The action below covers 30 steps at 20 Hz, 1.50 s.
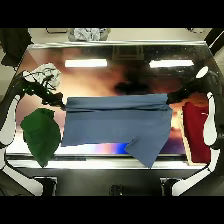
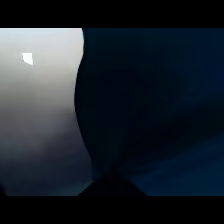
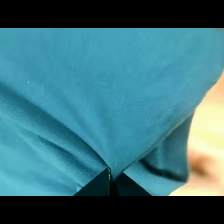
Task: Fold the shirts.
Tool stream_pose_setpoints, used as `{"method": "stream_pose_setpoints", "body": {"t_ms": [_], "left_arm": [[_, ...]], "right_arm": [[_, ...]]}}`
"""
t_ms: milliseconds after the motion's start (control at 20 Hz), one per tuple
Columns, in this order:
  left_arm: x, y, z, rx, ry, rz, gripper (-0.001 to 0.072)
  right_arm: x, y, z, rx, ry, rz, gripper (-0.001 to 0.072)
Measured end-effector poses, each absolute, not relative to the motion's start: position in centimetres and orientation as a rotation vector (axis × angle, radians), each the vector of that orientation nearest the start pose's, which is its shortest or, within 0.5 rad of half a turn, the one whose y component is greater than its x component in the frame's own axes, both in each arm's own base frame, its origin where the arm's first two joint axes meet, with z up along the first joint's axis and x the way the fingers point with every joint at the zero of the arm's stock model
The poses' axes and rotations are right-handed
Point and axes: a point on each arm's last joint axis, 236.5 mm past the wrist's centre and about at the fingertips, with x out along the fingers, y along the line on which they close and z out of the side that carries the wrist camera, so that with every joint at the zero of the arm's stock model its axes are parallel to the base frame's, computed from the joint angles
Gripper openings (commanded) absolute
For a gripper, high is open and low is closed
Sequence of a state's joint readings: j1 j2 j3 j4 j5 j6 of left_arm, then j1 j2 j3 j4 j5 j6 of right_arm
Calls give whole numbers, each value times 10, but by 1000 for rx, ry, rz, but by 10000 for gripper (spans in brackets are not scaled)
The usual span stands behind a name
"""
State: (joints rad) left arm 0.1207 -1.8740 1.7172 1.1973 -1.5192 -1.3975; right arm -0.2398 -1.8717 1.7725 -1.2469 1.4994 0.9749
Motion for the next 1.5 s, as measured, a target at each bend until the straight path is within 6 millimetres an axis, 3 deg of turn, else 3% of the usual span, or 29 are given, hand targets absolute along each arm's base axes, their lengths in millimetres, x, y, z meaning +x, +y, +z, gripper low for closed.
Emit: {"method": "stream_pose_setpoints", "body": {"t_ms": [150,200,250,300,350,550,700,950,1100,1250,1500], "left_arm": [[428,-37,-62,-310,1662,-314,35],[425,-39,-63,-309,1674,-318,175],[422,-40,-64,-309,1685,-321,499],[421,-41,-64,-312,1690,-322,576],[419,-40,-62,-317,1696,-319,500],[409,-34,-36,-321,1690,-321,497],[386,-36,-22,-328,1698,-316,496],[303,-50,-50,-372,1765,-279,496],[264,-51,-65,-391,1782,-257,496],[240,-53,-78,-400,1796,-247,496],[225,-54,-96,-413,1794,-221,495]], "right_arm": [[447,-32,-52,11,1490,490,40],[445,-33,-53,18,1500,487,77],[443,-32,-53,25,1507,485,373],[443,-32,-53,30,1511,483,535],[442,-32,-51,38,1508,485,534],[427,-45,-21,53,1497,510,526],[404,-62,1,80,1501,496,496],[354,-56,-3,131,1542,504,496],[333,-49,-11,152,1568,517,496],[324,-45,-13,162,1573,524,496],[320,-43,-14,162,1576,530,496]]}}
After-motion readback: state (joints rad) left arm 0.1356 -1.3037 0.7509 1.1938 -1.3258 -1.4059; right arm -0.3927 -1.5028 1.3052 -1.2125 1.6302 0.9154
